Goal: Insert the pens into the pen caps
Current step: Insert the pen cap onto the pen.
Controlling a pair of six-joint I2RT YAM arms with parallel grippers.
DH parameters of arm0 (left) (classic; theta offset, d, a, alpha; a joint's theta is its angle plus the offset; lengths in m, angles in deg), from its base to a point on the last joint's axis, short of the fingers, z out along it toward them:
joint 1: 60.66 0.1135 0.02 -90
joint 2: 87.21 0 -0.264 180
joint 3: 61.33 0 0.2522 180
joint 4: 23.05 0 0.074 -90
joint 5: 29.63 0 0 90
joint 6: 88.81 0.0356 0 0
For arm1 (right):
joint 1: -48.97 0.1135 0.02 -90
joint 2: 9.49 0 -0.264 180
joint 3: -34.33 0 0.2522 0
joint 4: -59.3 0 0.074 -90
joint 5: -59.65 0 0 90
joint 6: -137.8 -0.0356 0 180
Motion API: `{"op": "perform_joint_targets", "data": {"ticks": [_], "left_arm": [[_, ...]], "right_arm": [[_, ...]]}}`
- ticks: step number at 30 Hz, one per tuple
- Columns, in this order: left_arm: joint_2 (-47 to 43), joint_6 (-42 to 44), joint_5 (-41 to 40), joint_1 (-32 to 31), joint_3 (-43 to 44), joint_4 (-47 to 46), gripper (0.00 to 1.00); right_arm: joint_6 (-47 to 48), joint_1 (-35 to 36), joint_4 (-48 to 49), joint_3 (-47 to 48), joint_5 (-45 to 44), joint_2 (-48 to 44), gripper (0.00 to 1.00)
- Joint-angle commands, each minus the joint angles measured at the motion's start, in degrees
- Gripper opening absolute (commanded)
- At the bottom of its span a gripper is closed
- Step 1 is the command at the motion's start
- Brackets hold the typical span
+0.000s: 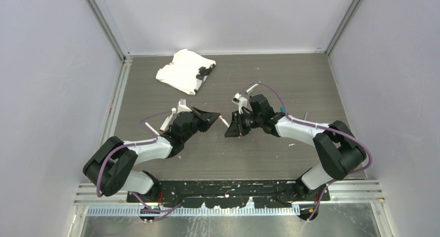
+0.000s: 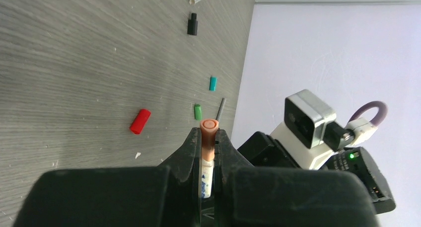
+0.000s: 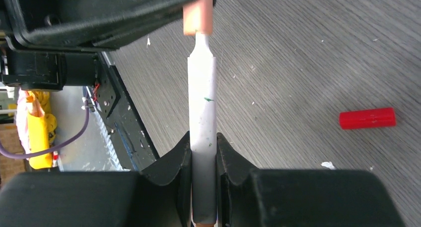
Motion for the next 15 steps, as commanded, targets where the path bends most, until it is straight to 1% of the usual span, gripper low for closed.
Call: {"op": "perform_joint_targets", "data": {"ticks": [1, 5, 10, 15], "left_arm": [[1.0, -0.7, 0.5, -2.1, 0.5, -2.8, 0.01], [1.7, -0.9, -0.2, -3.4, 1.1, -2.4, 0.01], [1.6, -0.5, -1.7, -5.2, 3.2, 2.1, 0.01], [0.3, 0.6, -3.6, -7.4, 7.6, 10.7, 0.01]], "right_arm": [[1.8, -0.1, 0.7, 2.7, -2.2, -2.2, 0.01], [4.2, -0.2, -1.0, 3.4, -4.1, -2.7, 0.01], [7.9, -0.2, -3.6, 4.2, -7.3, -3.3, 0.01], [13.0, 0.8, -8.0, 5.5, -11.3, -3.3, 0.01]]}}
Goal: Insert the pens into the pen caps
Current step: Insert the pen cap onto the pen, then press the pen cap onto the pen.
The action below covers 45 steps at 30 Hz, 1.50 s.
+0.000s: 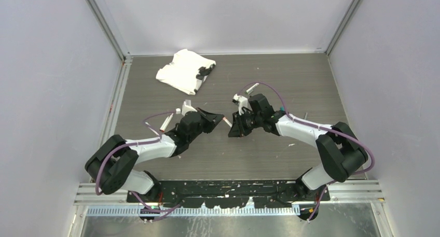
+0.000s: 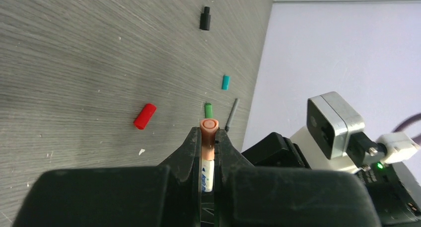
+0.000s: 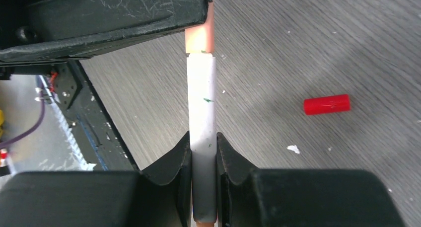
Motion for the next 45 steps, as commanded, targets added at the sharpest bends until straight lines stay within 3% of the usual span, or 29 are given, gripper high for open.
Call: {"op": "perform_joint_targets", "data": {"ticks": [1, 5, 11, 20, 28, 35, 40, 44, 45], "left_arm": [[-1.5, 1.5, 0.6, -3.2, 5.6, 8.0, 0.01], [-2.6, 2.0, -0.9, -5.0, 9.1, 14.9, 0.01], [-1.9, 3.9, -0.9, -7.3, 12.9, 16.9, 0.01], [-1.8, 10.7, 1.3, -8.7, 19.5, 19.4, 0.07], [-5.7, 14.9, 0.3, -8.8, 19.8, 21.2, 0.29], [-10.7, 19.2, -0.7, -8.8, 18.9, 23.0, 0.43], [-18.6, 30.1, 2.8, -8.8, 11.9, 13.9, 0.53], [-26.6, 43.2, 7.3, -8.8, 6.3, 4.6, 0.72], [-28.5, 45.0, 7.6, -8.7, 5.2, 2.4, 0.84]], "right_arm": [[6.7, 1.1, -1.5, 4.1, -7.6, -2.4, 0.01], [10.5, 2.2, -2.8, 4.6, -12.2, -3.9, 0.01], [15.2, 2.1, -1.0, 3.4, -16.7, -8.9, 0.01], [15.6, -0.1, 2.2, 1.4, -12.4, -16.3, 0.01], [9.1, -4.6, 5.2, 0.6, -3.3, -20.7, 0.01], [8.1, -5.4, 5.8, 0.5, -1.5, -21.3, 0.01], [7.2, -7.0, 5.5, 1.1, 1.9, -22.2, 0.01], [6.8, -8.1, 4.2, 2.4, 8.1, -23.0, 0.01], [6.7, -8.5, 3.9, 2.6, 10.5, -23.1, 0.01]]}}
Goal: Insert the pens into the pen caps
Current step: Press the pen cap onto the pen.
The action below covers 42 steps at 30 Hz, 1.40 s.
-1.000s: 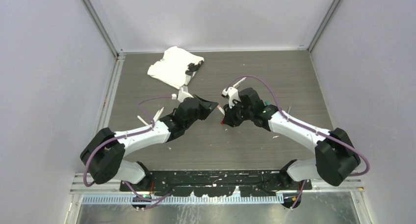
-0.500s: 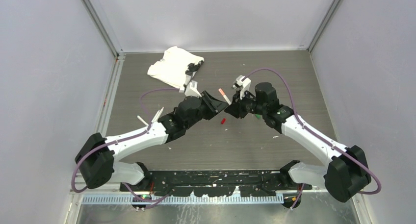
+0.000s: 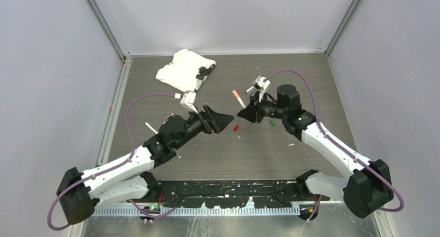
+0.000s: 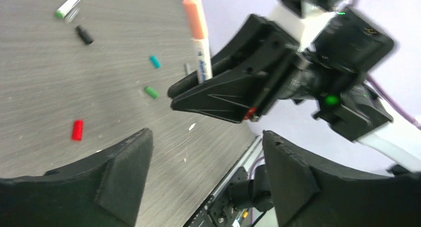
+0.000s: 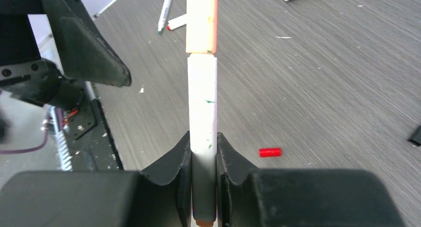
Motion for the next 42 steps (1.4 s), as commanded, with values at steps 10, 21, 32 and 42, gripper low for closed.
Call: {"op": "perform_joint_targets", "data": {"ticks": [10, 21, 32, 42], "left_arm": [[-5.9, 17.3, 12.1, 1.8, -0.6, -21.1, 1.00], [1.3, 17.1, 13.0, 2.9, 1.4, -29.3, 0.88], [8.5, 11.6, 12.6, 4.7, 3.6, -37.5, 0.71], [11.6, 8.5, 14.2, 5.3, 4.4, -42.3, 0.64]], "right_arm": [[-5.4, -3.7, 4.6, 3.4, 24.4, -3.2, 0.01], [-15.2, -4.3, 14.0, 1.8, 30.6, -2.7, 0.01], [-15.6, -4.3, 15.2, 1.3, 32.3, -1.8, 0.01], [-14.7, -4.3, 13.9, 1.6, 32.1, -1.5, 0.01]]}}
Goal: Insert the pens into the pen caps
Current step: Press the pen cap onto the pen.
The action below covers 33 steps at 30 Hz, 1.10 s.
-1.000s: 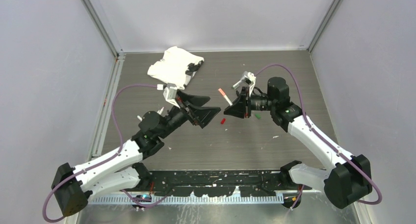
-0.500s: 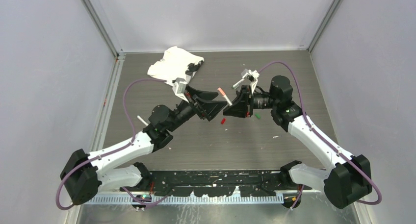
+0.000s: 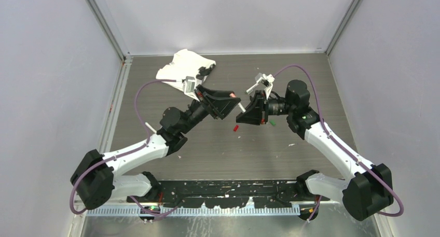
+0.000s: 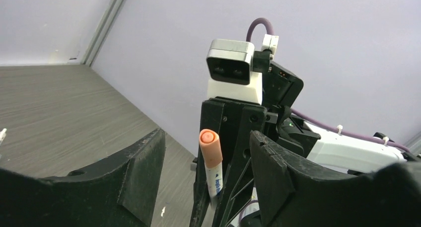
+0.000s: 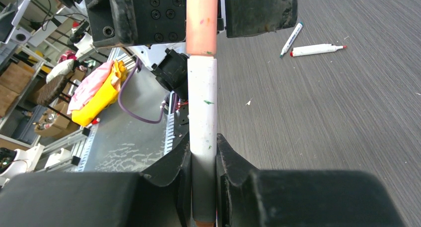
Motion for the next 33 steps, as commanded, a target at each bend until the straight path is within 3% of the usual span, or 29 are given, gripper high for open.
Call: {"op": "perform_joint_targets", "data": {"ticks": [1, 16, 21, 26, 33], "left_arm": [[0.9, -1.4, 1.0, 0.3, 2.3, -6.4, 0.63], [3.0, -3.1, 1.3, 0.3, 3.3, -8.2, 0.49], [3.6, -3.8, 0.7, 0.3, 3.1, -8.9, 0.30], [3.4, -4.1, 1.0, 0.3, 3.0, -7.3, 0.01], [2.3, -4.1, 7.0, 0.6, -0.5, -6.4, 0.01]], "right_arm": [[0.5, -0.2, 1.4, 0.2, 0.9, 0.0, 0.01], [1.0, -0.2, 0.8, 0.3, 0.5, 0.3, 0.01], [1.0, -0.2, 0.7, 0.3, 0.4, 0.3, 0.01], [1.5, -0.2, 0.3, 0.4, 0.2, 0.4, 0.01], [4.0, -0.9, -2.6, 1.2, 0.0, 0.2, 0.01]]}}
